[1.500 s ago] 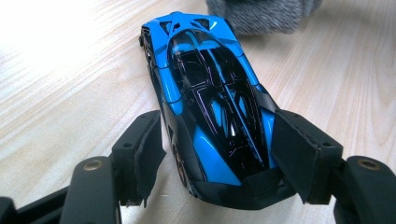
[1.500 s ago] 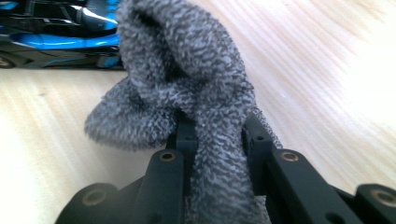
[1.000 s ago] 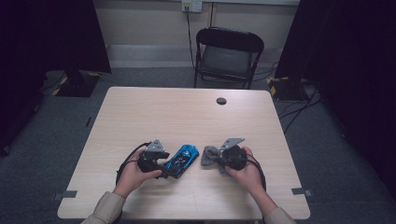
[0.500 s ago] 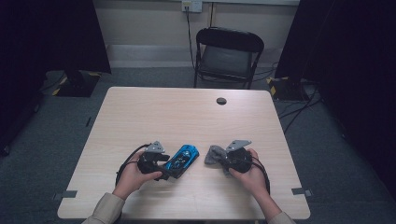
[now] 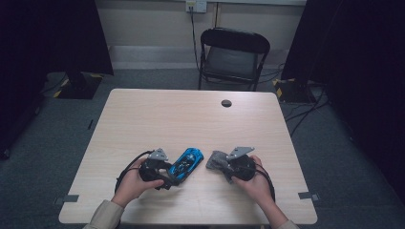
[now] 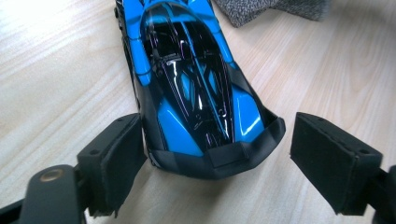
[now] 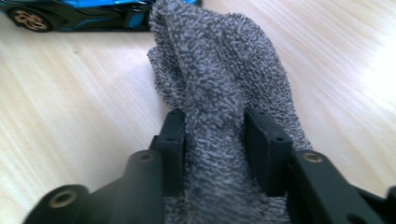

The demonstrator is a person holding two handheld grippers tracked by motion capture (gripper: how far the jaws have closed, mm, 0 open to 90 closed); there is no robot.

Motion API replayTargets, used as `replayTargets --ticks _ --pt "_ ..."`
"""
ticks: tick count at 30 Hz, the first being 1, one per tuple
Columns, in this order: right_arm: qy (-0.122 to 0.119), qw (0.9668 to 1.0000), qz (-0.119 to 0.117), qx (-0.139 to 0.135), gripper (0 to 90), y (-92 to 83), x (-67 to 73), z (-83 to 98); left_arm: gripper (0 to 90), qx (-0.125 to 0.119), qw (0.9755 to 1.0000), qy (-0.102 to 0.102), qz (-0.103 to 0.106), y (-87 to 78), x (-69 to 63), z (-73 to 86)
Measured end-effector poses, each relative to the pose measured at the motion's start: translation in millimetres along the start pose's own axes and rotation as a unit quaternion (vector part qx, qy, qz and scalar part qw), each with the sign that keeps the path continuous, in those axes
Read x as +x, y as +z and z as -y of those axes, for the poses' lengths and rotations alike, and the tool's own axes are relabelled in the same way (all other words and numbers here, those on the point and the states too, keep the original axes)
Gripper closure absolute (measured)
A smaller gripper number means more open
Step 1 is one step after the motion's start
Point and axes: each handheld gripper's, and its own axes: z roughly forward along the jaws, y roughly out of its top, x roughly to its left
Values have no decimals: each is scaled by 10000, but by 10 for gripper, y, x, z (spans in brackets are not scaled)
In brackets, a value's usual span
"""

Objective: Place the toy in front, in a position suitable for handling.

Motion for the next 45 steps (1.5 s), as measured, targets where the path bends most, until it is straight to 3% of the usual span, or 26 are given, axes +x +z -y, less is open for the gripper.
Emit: replayTargets --ticks 6,14,25,28,31,35,36,40,45 --pt "-129 9997 -188 25 729 63 114 -114 166 64 9999 -139 52 16 -32 21" --pt "-236 9995 -193 -71 768 250 289 -280 164 151 9999 49 0 46 -96 9" --pt "-172 9998 -37 -88 775 344 186 -361 155 392 9986 326 143 146 -263 -50" --pt "-11 9999 23 -136 695 328 142 -336 162 399 9982 413 146 161 -291 -53" --pt "106 9993 321 -180 496 289 115 -292 165 362 9983 409 193 163 -305 -44" --pt "113 9993 360 -82 502 269 83 -232 166 387 9981 431 190 182 -335 -57" --pt "103 9993 351 -25 506 275 81 -220 166 381 9982 421 193 188 -339 -59" --pt "43 9994 343 -67 709 247 75 -201 166 372 9981 457 202 216 -351 -68" --pt "173 9995 5 -275 748 74 94 -169 166 355 9979 470 251 258 -371 -88"
